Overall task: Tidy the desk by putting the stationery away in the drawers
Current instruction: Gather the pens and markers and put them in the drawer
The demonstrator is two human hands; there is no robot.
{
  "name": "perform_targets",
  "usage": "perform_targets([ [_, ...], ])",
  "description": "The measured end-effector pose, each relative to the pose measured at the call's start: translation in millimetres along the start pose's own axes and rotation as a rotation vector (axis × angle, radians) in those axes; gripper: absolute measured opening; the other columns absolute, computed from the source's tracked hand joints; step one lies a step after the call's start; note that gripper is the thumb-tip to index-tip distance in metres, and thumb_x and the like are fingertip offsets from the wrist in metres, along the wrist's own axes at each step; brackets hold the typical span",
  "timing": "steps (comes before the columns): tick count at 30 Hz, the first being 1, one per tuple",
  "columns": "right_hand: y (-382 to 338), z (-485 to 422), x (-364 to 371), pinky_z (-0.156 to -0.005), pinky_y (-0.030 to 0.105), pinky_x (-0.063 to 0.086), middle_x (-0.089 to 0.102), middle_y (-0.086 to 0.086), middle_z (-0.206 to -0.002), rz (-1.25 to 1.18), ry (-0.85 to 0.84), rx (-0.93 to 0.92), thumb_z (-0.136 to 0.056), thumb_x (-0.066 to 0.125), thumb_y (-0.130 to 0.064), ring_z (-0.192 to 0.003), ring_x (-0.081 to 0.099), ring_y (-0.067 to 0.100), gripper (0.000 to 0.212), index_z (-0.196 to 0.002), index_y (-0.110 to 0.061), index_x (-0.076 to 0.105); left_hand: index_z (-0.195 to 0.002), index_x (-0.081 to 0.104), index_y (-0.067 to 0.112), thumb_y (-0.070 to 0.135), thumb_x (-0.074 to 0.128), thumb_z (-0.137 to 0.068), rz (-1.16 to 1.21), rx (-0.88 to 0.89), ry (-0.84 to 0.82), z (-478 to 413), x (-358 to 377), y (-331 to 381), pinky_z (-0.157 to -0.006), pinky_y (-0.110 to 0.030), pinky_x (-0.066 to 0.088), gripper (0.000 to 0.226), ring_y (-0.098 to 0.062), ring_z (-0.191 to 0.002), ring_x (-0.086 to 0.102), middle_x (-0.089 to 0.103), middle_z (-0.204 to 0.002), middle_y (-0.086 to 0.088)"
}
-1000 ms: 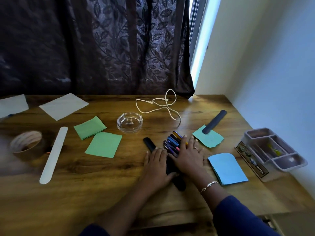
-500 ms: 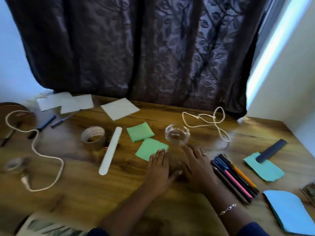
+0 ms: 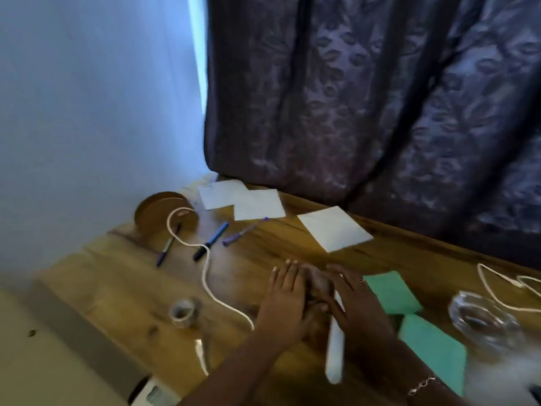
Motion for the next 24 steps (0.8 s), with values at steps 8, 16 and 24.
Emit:
perform_targets([
  [8, -77.5, -116.7, 41.9, -0.106, 0.037, 0.033, 0.043, 0.012, -0.141, 0.078, -0.241, -0.155, -0.097, 0.039, -0.016, -0.130, 0.041, 0.027, 0.040, -0.137, -0.010, 0.041, -0.144, 0.026, 0.013, 0.068, 0.024, -0.082, 0.089, -0.193, 0.048, -17.3, -43.1, -135.3, -0.119, -0.038, 0.011, 0.084, -0.022, -0.142, 0.019, 0.026, -0.153, -0.006],
  [16, -98.6, -204.4, 117.2, -0.108, 0.035, 0.032, 0.029, 0.009, -0.151, 0.216, -0.506, -0.230, -0.098, 0.038, -0.016, -0.132, 0.037, 0.026, 0.047, -0.144, -0.013, 0.028, -0.124, 0.051, 0.015, 0.027, 0.056, -0.090, 0.331, -0.404, 0.348, -17.3, -70.3, -226.3, -0.085, -0.019, 0.036, 0.036, -0.015, -0.114, 0.049, 0.053, -0.127, -0.003],
  [24, -86.8, -217.9, 139.2, -0.105, 0.038, 0.029, 0.047, 0.006, -0.133, 0.259, -0.412, -0.221, -0.097, 0.037, -0.021, -0.119, 0.048, 0.025, 0.032, -0.128, -0.019, 0.042, -0.103, 0.060, 0.010, 0.011, 0.059, -0.088, 0.434, -0.517, 0.533, 1.5, -62.7, -267.4, -0.071, -0.023, 0.042, 0.016, -0.015, -0.090, 0.053, 0.056, -0.097, -0.002],
])
Point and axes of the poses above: each hand's wrist, its own z-axis away from the middle knuckle, its own x-axis out of the palm, y = z × x, the point moved 5 cm from there along -z, towards the middle knuckle
